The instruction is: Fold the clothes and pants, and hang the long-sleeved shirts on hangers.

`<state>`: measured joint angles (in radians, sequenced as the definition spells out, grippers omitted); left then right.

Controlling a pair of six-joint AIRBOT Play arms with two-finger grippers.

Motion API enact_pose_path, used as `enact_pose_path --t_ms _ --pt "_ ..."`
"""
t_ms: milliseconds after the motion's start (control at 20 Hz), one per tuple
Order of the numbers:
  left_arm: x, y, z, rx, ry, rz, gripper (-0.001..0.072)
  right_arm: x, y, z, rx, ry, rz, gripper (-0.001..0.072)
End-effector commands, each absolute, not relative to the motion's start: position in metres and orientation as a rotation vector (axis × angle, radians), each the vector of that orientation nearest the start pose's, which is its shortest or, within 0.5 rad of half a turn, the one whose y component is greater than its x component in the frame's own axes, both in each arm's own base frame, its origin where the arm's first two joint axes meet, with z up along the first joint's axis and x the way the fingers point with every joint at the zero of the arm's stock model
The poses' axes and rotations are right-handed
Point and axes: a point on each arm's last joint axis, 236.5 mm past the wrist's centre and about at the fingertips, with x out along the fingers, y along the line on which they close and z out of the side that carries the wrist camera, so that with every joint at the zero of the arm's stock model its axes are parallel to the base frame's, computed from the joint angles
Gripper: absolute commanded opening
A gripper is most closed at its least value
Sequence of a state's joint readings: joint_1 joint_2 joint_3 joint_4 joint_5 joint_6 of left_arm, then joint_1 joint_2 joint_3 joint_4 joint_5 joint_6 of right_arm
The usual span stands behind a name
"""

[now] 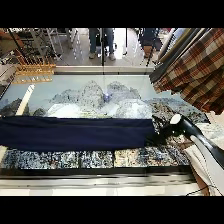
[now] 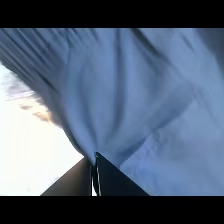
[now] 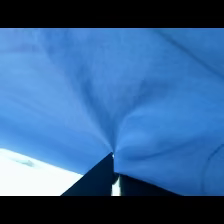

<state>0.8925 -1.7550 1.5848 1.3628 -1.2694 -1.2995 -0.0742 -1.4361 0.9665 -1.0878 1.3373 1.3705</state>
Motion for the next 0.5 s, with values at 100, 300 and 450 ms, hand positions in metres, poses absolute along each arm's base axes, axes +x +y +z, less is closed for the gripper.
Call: enact_pose_path --t_ms 100,300,450 --pt "0.283 0.332 -0.041 -0.541 1.387 0.369 0.0519 0.233 0.077 -0.050 0.343 1.741 0.420 0.0547" --pt "0.326 0.323 -0.007 -0.653 1.215 0.321 0.0599 0.276 0.016 -0.045 0.468 1.551 0.232 0.0577" --pt "0.375 0.309 0.049 -0.756 0.996 0.220 0.0484 0.290 -0.017 -0.060 0.583 1.483 0.217 0.0567"
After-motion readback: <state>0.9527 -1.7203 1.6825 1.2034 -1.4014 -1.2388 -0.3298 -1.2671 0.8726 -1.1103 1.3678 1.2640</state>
